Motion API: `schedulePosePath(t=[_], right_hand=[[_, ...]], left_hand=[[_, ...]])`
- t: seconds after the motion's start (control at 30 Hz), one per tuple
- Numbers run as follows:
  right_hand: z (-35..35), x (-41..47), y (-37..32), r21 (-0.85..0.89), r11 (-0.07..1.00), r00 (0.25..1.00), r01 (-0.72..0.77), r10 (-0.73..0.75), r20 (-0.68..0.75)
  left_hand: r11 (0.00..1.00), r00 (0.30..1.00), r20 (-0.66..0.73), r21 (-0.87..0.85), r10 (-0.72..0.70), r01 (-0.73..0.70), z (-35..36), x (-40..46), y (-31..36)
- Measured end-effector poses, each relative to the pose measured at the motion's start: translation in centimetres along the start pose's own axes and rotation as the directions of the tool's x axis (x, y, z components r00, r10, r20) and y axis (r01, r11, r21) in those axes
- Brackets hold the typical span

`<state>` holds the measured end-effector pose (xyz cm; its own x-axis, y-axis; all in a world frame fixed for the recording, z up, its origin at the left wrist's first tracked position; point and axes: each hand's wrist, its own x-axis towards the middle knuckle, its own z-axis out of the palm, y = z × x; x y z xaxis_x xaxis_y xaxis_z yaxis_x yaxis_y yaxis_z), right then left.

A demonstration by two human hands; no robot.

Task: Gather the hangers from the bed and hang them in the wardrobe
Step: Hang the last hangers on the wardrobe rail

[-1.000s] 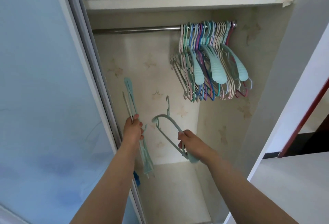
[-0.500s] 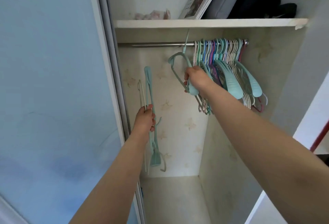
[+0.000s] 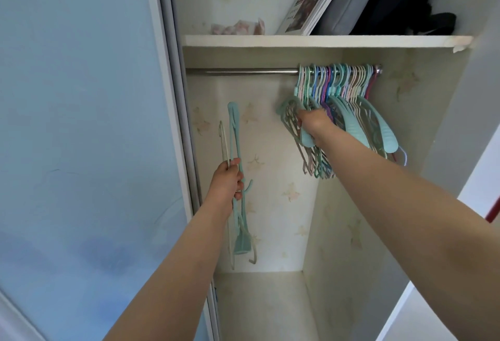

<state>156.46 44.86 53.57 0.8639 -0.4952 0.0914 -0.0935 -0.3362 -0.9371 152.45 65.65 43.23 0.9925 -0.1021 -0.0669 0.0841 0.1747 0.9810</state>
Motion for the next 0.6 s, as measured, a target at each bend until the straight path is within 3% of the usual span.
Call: schedulePosePath(t=[0.1, 0.17, 0.2, 0.23, 0.27, 0.33, 0.37, 0.4, 0.47, 0.53, 0.6], right_hand=[[0.4, -1.3, 1.6, -0.226, 0.958, 0.965, 0.178, -0.215, -0.148], [0.9, -4.5, 2.7, -0.352, 0.847, 0.836, 0.399, -0.493, -0.240], [1.3, -6.6, 3.2, -0.371, 0.781, 0.757, 0.502, -0.604, -0.248], [1.8, -8.2, 4.0, -0.367, 0.741, 0.726, 0.563, -0.655, -0.209], [2.3, -10.0, 4.8, -0.353, 0.744, 0.754, 0.568, -0.642, -0.140], [3.7, -11.6, 7.1, -0.410, 0.823, 0.917, 0.393, -0.383, 0.110], [4.2, -12.2, 8.4, -0.482, 0.830, 0.951, 0.282, -0.176, 0.254], [4.5, -12.5, 9.7, -0.518, 0.836, 0.924, 0.180, 0.037, 0.381], [4.6, -13.6, 12.1, -0.395, 0.916, 0.753, -0.066, 0.305, 0.583], [4.4, -14.6, 13.9, -0.133, 0.944, 0.635, -0.301, 0.303, 0.711], [4.5, -15.7, 14.8, 0.092, 0.887, 0.633, -0.452, 0.247, 0.734]], left_hand=[[0.997, 0.999, 0.010, -0.064, -0.039, 0.040, 0.0, 0.3, -0.5], [0.992, 0.998, 0.016, -0.109, -0.059, 0.060, 0.0, 0.4, -1.0], [0.989, 0.997, 0.018, -0.132, -0.069, 0.071, 0.0, 0.4, -1.2], [0.984, 0.997, 0.019, -0.156, -0.078, 0.080, 0.1, 0.5, -1.5], [0.979, 0.996, 0.017, -0.181, -0.087, 0.089, 0.1, 0.5, -1.7], [0.965, 0.994, 0.007, -0.240, -0.108, 0.106, 0.3, 0.4, -2.1], [0.955, 0.993, 0.004, -0.274, -0.116, 0.113, 0.4, 0.4, -2.2], [0.944, 0.993, 0.006, -0.308, -0.121, 0.117, 0.4, 0.2, -2.4], [0.931, 0.992, 0.010, -0.345, -0.124, 0.120, 0.4, 0.0, -2.6], [0.924, 0.993, 0.016, -0.363, -0.121, 0.119, 0.3, -0.2, -2.9], [0.910, 0.991, 0.039, -0.395, -0.125, 0.130, 0.1, -0.3, -3.1]])
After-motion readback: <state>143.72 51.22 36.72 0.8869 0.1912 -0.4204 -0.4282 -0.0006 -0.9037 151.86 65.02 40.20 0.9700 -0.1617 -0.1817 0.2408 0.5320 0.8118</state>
